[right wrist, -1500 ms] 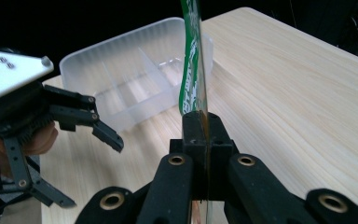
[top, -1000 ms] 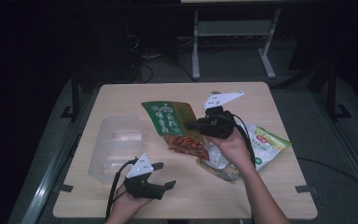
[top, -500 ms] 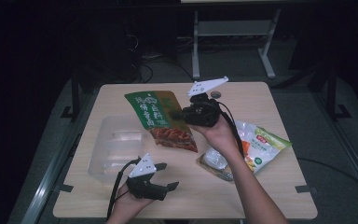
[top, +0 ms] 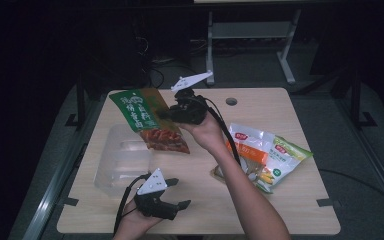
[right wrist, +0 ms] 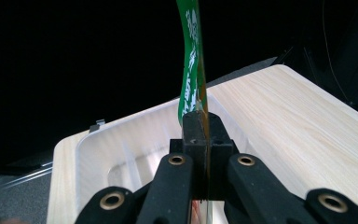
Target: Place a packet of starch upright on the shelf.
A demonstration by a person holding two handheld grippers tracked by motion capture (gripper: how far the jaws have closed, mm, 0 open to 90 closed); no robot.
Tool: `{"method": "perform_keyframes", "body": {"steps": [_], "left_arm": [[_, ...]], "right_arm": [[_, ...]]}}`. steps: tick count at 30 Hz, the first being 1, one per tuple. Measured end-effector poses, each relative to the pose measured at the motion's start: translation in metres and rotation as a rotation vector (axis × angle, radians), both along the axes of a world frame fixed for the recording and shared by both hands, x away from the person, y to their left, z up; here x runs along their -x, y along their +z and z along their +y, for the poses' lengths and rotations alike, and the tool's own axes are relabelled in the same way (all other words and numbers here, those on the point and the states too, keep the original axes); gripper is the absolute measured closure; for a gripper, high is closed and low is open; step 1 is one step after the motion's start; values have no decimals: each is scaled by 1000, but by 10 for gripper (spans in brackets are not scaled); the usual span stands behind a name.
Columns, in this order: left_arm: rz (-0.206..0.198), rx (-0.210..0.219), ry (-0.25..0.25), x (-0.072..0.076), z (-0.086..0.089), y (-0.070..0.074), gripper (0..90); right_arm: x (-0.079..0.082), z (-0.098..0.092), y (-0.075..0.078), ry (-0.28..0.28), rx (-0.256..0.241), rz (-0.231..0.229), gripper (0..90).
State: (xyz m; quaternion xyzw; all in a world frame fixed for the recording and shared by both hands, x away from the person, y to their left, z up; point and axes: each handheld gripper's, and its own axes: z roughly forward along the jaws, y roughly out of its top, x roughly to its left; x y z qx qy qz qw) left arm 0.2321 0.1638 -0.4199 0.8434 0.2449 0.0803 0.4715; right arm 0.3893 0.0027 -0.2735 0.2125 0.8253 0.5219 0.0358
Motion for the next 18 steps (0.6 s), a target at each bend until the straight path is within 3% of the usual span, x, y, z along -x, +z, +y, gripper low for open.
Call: {"method": "perform_keyframes", "body": {"steps": [3, 9, 18], "left_arm": [[-14, -9, -10, 0, 2, 0, 220], [7, -4, -12, 0, 9, -6, 219], [19, -20, -30, 2, 7, -13, 217]], "right_arm": [[-10, 15, -4, 7, -1, 10, 896], [-28, 53, -6, 20, -2, 19, 896], [-44, 86, -16, 29, -12, 40, 896]]}}
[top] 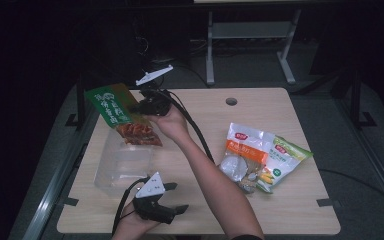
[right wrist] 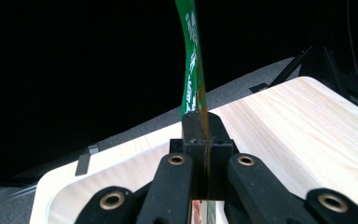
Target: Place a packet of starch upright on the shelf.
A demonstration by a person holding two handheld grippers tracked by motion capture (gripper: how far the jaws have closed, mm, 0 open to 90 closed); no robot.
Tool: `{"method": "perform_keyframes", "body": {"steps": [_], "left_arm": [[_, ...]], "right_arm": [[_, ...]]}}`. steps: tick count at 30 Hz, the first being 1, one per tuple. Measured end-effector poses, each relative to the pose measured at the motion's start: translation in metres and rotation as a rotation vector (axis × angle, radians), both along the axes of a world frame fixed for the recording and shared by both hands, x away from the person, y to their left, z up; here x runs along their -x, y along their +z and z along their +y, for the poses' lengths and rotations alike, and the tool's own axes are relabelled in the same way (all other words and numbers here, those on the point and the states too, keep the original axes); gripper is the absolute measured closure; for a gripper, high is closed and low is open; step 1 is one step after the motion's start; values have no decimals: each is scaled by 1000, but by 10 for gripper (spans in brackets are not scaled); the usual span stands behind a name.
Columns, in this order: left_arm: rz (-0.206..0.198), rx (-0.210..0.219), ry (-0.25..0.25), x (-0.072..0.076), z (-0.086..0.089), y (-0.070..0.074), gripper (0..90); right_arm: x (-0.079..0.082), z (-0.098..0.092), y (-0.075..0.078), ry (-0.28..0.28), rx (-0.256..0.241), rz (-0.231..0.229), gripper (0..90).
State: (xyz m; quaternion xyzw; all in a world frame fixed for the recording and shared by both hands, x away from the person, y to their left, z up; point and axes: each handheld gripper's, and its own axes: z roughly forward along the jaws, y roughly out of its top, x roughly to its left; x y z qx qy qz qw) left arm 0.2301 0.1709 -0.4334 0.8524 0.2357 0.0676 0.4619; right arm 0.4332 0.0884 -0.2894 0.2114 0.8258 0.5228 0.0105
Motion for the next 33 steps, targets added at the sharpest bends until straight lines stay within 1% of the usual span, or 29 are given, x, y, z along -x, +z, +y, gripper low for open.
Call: {"method": "perform_keyframes", "body": {"steps": [3, 4, 5, 6, 7, 8, 10, 12, 13, 15, 16, 18, 19, 21, 22, 23, 24, 25, 26, 28, 29, 30, 31, 32, 33], "left_arm": [[8, 3, 9, -1, 2, -2, 217], [13, 8, 14, -1, 2, -2, 217], [8, 5, 19, -3, 4, -3, 217], [8, 5, 19, -3, 4, -3, 217], [17, 8, 25, -4, 5, -3, 217], [17, 8, 25, -4, 5, -3, 217], [19, 8, 29, -3, 4, -4, 217], [20, 0, 27, -3, 3, -4, 217], [25, 5, 29, -3, 3, -5, 217], [18, 1, 23, -4, 2, -5, 217], [17, -1, 21, -4, 2, -5, 217], [20, -4, 18, -4, 1, -5, 217], [22, -6, 15, -4, 0, -6, 217], [19, -4, 14, -3, 0, -6, 217], [17, -7, 14, -4, 0, -5, 218], [18, -5, 14, -4, 0, -5, 218], [18, -5, 14, -4, 0, -5, 218], [20, -4, 17, -4, 1, -5, 218], [20, -4, 17, -4, 1, -5, 218], [25, 6, 15, -5, 1, -4, 218], [20, 5, 13, -5, 1, -4, 218], [20, 5, 13, -5, 1, -4, 218], [19, 6, 12, -5, 0, -4, 218], [22, 11, 14, -5, -1, -4, 218], [23, 8, 14, -5, -1, -4, 218]], "right_arm": [[-4, 10, -5, 4, 4, 7, 896], [-6, 14, -9, 7, -2, 17, 896], [-10, 17, -14, 9, -10, 31, 896], [-10, 17, -14, 9, -10, 31, 896], [-14, 21, -21, 11, -11, 46, 896], [-14, 21, -21, 11, -11, 46, 896], [-18, 24, -29, 8, -21, 53, 896], [-21, 25, -33, -4, -32, 64, 896], [-22, 25, -39, -16, -38, 62, 896], [-23, 24, -41, -18, -41, 65, 896], [-24, 22, -46, -30, -54, 66, 896], [-25, 20, -50, -35, -63, 76, 895], [-25, 20, -51, -33, -66, 89, 895], [-26, 20, -52, -30, -64, 84, 894], [-25, 20, -52, -26, -54, 70, 893], [-25, 20, -52, -21, -45, 65, 885], [-25, 20, -52, -21, -45, 65, 885], [-26, 20, -52, -7, -32, 73, 842], [-26, 20, -52, -7, -32, 73, 842], [-27, 21, -54, -3, 4, 76, 811], [-28, 22, -56, -1, 45, 83, 807], [-28, 22, -56, -1, 45, 83, 807], [-29, 22, -57, -2, 57, 85, 806], [-29, 23, -59, -3, 79, 93, 813], [-30, 23, -60, -5, 98, 86, 819]]}}
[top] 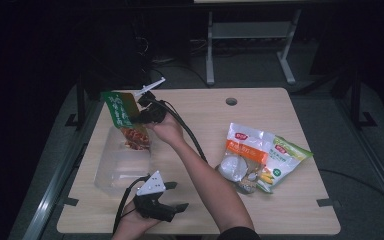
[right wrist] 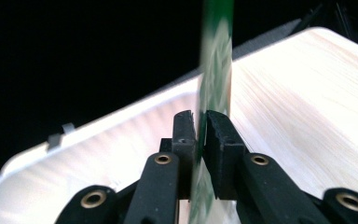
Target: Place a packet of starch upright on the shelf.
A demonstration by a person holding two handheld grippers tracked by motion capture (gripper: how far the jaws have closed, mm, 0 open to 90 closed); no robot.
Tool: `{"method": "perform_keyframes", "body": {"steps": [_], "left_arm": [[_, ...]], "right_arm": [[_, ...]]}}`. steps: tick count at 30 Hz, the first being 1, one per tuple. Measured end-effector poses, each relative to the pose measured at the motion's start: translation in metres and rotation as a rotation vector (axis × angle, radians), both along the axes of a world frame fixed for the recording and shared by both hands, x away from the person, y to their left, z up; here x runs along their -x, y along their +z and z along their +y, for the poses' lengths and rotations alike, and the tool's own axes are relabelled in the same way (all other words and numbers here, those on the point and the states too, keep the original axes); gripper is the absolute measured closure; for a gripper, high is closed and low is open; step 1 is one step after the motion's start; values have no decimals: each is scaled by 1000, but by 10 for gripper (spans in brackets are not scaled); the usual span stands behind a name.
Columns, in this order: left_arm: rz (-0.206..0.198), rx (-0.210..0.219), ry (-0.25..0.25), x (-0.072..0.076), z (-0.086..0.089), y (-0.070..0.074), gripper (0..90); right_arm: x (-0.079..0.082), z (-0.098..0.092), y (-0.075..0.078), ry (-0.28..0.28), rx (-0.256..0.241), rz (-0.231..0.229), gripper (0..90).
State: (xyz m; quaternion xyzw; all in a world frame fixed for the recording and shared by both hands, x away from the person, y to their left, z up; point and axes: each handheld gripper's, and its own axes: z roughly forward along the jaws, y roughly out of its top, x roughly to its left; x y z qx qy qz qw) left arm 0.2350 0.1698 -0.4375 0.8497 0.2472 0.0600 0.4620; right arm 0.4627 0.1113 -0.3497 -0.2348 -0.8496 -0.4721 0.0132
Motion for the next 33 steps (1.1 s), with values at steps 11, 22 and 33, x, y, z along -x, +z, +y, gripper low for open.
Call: {"method": "perform_keyframes", "body": {"steps": [11, 22, 33], "left_arm": [[-4, -6, 15, -2, 1, 0, 219], [-4, 0, 15, -3, 3, 2, 218], [-1, -11, 0, -2, 0, 1, 218]], "right_arm": [[-3, -7, -8, -6, 55, -11, 836], [8, -51, 6, -48, -11, -11, 566], [24, -97, 7, -66, -48, 16, 454]]}}
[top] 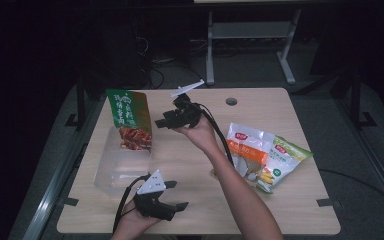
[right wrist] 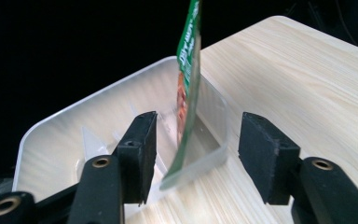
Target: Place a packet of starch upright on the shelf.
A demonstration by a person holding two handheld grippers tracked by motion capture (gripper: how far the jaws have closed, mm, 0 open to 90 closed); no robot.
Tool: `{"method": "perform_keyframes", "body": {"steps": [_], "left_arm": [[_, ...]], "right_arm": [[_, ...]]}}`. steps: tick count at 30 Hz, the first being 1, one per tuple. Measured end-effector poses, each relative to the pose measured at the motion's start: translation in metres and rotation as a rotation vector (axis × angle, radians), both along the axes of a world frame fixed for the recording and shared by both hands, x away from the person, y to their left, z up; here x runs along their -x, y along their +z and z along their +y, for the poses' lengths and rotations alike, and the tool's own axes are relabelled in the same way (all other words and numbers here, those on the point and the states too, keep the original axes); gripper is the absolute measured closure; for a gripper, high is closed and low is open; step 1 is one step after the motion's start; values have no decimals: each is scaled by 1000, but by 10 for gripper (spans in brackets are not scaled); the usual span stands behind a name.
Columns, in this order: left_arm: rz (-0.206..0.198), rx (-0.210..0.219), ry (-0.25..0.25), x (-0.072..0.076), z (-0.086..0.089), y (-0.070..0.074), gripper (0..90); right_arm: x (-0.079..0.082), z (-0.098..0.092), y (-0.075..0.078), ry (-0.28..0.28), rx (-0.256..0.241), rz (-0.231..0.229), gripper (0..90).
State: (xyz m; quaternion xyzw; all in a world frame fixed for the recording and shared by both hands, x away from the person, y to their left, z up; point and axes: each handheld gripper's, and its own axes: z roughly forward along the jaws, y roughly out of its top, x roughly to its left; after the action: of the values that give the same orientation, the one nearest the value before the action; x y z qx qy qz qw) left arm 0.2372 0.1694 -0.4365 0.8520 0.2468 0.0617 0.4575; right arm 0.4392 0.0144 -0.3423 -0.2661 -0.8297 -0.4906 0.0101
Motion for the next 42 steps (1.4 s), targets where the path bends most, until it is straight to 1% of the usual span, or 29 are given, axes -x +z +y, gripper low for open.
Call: {"method": "perform_keyframes", "body": {"steps": [3, 5, 7, 8, 10, 11, 13, 16, 17, 18, 20, 21, 23, 25, 28, 29, 31, 32, 38, 39, 40, 42], "left_arm": [[0, -4, -7, 0, -1, -1, 217], [2, -7, -10, -1, -1, -1, 218], [-2, -15, -13, -1, -1, -1, 218], [-2, -15, -13, -1, -1, -1, 218], [-4, -16, -12, -2, 0, -1, 218], [-4, -11, -7, -2, 0, -1, 218], [-4, -9, -7, -2, 0, -1, 218], [-6, -13, -7, -3, 0, -1, 218], [-4, -11, -6, -2, 0, -1, 218], [-4, -9, -5, -2, 0, -1, 218], [-5, -11, -3, -2, 1, 0, 218], [-7, -18, -6, -3, 1, 0, 218], [-8, -20, -5, -3, 1, 0, 219], [-9, -24, -10, -3, 2, 0, 219], [-11, -19, -11, -3, 1, 0, 219], [-15, -22, -13, -4, 1, 0, 219], [-14, -27, -15, -4, 1, -1, 219], [-13, -27, -15, -4, 1, -1, 219], [-14, -27, -11, -4, 0, -2, 218], [-15, -26, -11, -4, -1, -2, 218], [-14, -26, -12, -4, -1, -2, 218], [-16, -28, -16, -4, -1, -2, 218]], "right_arm": [[5, -15, -1, -16, -8, -1, 443], [8, -23, -2, -26, -3, -4, 437], [13, -36, -4, -45, 1, -5, 428], [13, -36, -4, -45, 1, -5, 428], [17, -45, -6, -58, 6, -1, 423], [19, -51, -9, -63, 17, 6, 417], [21, -54, -10, -65, 22, 3, 416], [28, -65, -14, -80, 21, 10, 409], [32, -71, -15, -82, 28, 9, 408], [32, -71, -15, -82, 28, 9, 408], [36, -78, -17, -87, 35, 9, 400], [41, -84, -18, -90, 38, 11, 400], [43, -88, -19, -92, 39, 8, 397], [50, -96, -20, -99, 42, 19, 392], [54, -101, -21, -103, 44, 17, 388], [58, -106, -22, -107, 47, 18, 383], [59, -108, -23, -104, 48, 15, 379], [61, -111, -23, -105, 52, 21, 373], [74, -128, -32, -121, 56, 26, 365], [78, -134, -35, -130, 65, 22, 364], [78, -134, -35, -130, 65, 22, 364], [82, -141, -38, -137, 68, 35, 359]]}}
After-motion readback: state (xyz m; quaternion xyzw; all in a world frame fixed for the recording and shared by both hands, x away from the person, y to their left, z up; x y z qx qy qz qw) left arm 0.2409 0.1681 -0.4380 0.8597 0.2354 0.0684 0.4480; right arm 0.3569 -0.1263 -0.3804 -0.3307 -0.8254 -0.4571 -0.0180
